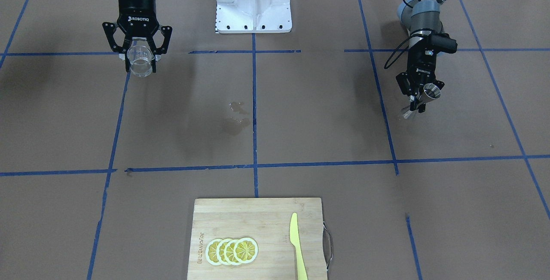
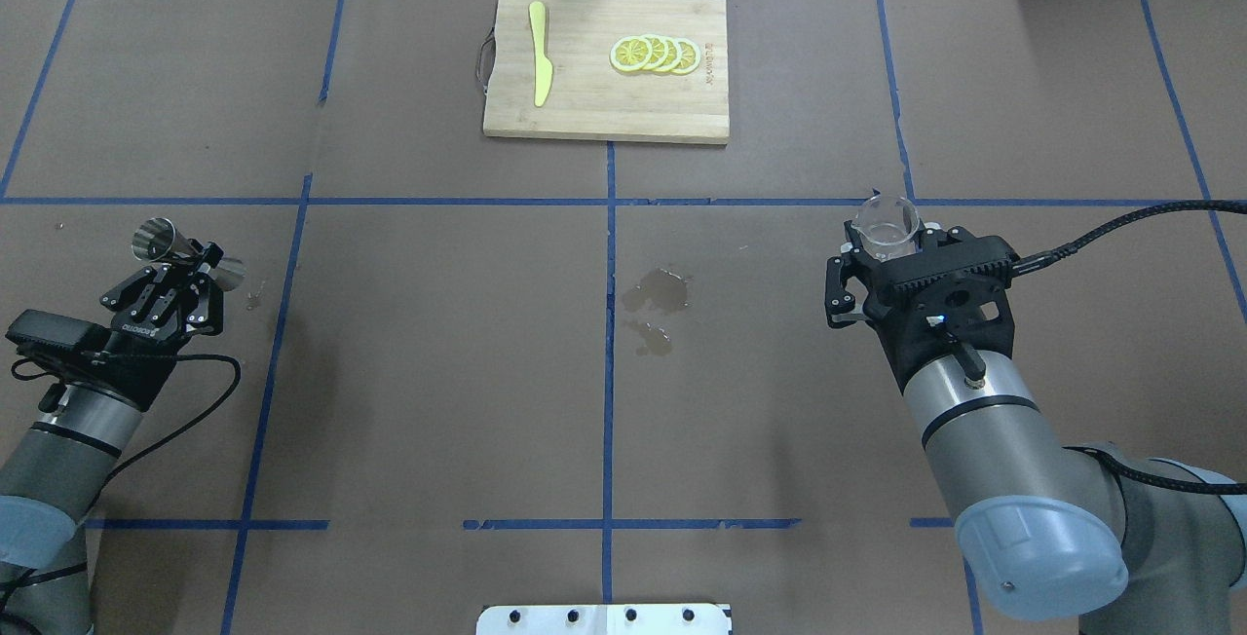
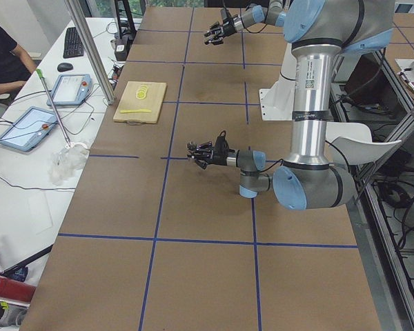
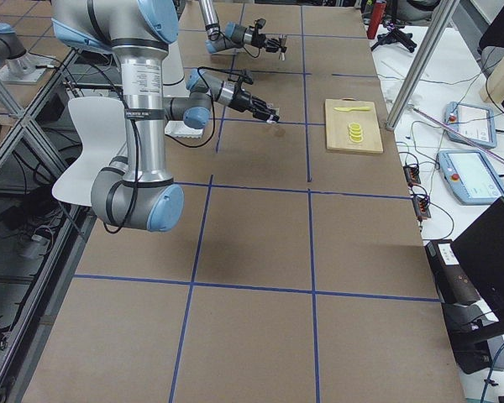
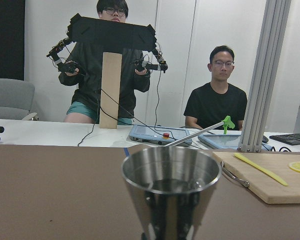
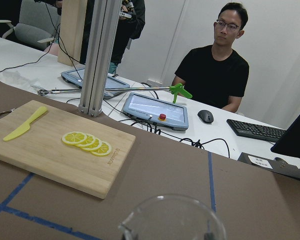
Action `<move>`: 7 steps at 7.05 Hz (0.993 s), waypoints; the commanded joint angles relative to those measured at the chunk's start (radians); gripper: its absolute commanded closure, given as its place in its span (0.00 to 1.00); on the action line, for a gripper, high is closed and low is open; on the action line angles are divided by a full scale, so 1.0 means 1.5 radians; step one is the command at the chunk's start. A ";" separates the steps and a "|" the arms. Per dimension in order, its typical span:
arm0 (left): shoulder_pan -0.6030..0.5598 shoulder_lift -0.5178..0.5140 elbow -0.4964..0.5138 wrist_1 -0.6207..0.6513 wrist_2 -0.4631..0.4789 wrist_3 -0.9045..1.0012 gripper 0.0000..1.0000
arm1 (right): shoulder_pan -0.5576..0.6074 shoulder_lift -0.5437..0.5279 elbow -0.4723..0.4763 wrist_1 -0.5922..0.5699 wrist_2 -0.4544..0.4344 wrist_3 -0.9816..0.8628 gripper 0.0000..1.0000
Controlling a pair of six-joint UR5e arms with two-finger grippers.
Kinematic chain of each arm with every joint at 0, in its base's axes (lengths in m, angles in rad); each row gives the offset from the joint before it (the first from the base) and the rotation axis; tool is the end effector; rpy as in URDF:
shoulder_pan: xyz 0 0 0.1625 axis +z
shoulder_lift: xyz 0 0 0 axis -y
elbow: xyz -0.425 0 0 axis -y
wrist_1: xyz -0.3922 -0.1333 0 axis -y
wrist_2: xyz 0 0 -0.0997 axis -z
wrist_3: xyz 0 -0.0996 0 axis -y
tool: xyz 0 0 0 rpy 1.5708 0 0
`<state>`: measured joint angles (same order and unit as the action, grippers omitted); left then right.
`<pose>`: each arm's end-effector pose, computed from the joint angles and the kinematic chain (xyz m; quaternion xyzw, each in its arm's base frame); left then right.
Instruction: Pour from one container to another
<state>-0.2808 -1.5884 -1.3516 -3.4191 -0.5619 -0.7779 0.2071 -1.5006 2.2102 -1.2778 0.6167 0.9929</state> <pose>0.3597 -0.3302 0.5625 0.6107 0.3837 -0.1922 0.6655 -0.3762 -0.2983 0.2779 0.5353 -0.2404 0.0733 0.8064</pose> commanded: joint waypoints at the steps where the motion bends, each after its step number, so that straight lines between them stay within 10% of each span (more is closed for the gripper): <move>1: 0.007 0.022 -0.001 0.001 0.003 0.036 1.00 | 0.000 0.000 -0.001 0.000 -0.001 0.001 1.00; 7: 0.048 0.091 -0.005 -0.001 -0.047 -0.025 1.00 | -0.002 0.001 -0.017 0.000 0.000 0.020 1.00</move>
<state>-0.2126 -1.4618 -1.3575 -3.4204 -0.6108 -0.7979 0.2043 -1.4998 2.1893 -1.2778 0.6161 1.0132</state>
